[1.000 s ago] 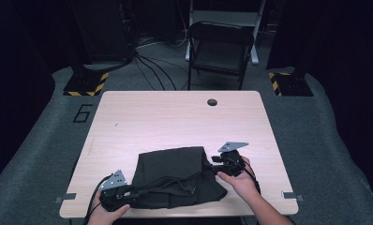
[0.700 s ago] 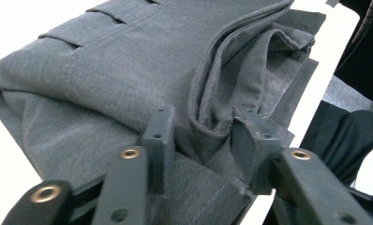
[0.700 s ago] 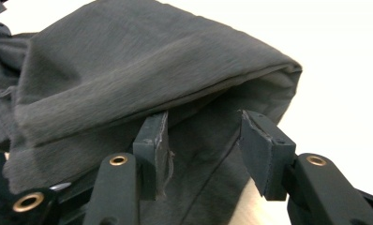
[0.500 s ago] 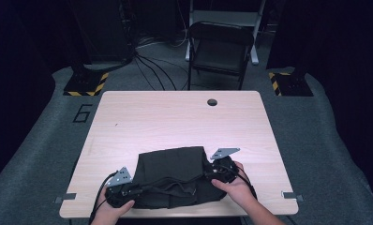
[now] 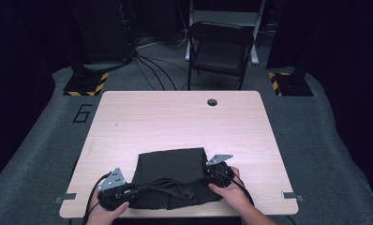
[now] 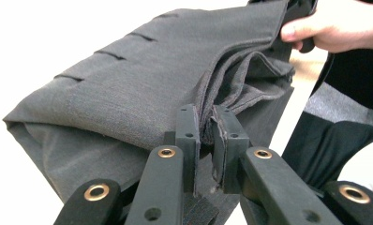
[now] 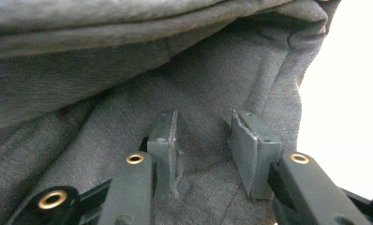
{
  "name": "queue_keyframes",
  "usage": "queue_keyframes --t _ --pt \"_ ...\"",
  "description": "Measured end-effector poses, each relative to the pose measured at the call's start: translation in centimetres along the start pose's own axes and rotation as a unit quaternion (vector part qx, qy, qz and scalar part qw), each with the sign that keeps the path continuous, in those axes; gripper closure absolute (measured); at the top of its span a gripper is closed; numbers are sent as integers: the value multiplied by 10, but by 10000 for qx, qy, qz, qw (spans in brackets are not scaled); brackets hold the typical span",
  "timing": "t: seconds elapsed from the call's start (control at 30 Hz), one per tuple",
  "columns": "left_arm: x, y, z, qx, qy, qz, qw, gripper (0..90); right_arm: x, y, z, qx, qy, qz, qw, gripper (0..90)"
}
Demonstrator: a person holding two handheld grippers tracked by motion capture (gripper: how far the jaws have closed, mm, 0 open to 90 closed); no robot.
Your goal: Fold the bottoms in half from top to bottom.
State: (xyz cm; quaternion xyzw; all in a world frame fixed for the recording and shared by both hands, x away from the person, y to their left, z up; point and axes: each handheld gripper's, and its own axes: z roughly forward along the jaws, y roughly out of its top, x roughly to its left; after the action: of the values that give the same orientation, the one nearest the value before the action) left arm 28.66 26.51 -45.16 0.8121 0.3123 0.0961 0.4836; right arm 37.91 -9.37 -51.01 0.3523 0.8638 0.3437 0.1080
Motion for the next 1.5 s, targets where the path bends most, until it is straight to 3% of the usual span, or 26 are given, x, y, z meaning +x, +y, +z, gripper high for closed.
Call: queue_keyframes --t 0.03,0.17,0.27,0.33,0.47,0.67,0.77,0.87,0.97,1.07,1.3,1.5 --pt "0 -1 -1 27 -15 13 10000 820 1 2 -1 145 41 158 9998 633" --pt "-1 -13 5 331 -134 -60 9993 819 -2 2 -1 114 20 130 9998 648" --pt "1 -23 12 469 -200 -255 9984 818 -4 1 -2 80 75 153 9998 643" --pt "2 -27 15 534 -239 -301 9978 818 -4 1 -2 66 182 319 9993 603" --pt "4 -30 18 649 -280 -333 9969 816 -6 5 -7 163 335 361 9987 567" --pt "4 -31 16 511 -269 -423 9974 781 -17 19 -38 -89 243 382 9989 569" --pt "2 -25 9 366 -272 -396 9982 691 -17 28 -52 -299 269 443 9982 561" --pt "3 -16 2 145 -194 -337 9991 622 -12 36 -57 -440 359 287 9980 551" --pt "10 -8 -1 162 3 -303 9994 547 -1 43 -59 -518 490 143 9974 539" --pt "17 -6 6 209 159 -508 9984 488 11 48 -55 -509 624 4 9968 527" --pt "22 -16 25 493 262 -414 9976 410 31 41 -37 -292 826 -329 9956 487" --pt "23 -27 27 563 408 -490 9964 348 39 27 -28 -88 763 -504 9958 454"
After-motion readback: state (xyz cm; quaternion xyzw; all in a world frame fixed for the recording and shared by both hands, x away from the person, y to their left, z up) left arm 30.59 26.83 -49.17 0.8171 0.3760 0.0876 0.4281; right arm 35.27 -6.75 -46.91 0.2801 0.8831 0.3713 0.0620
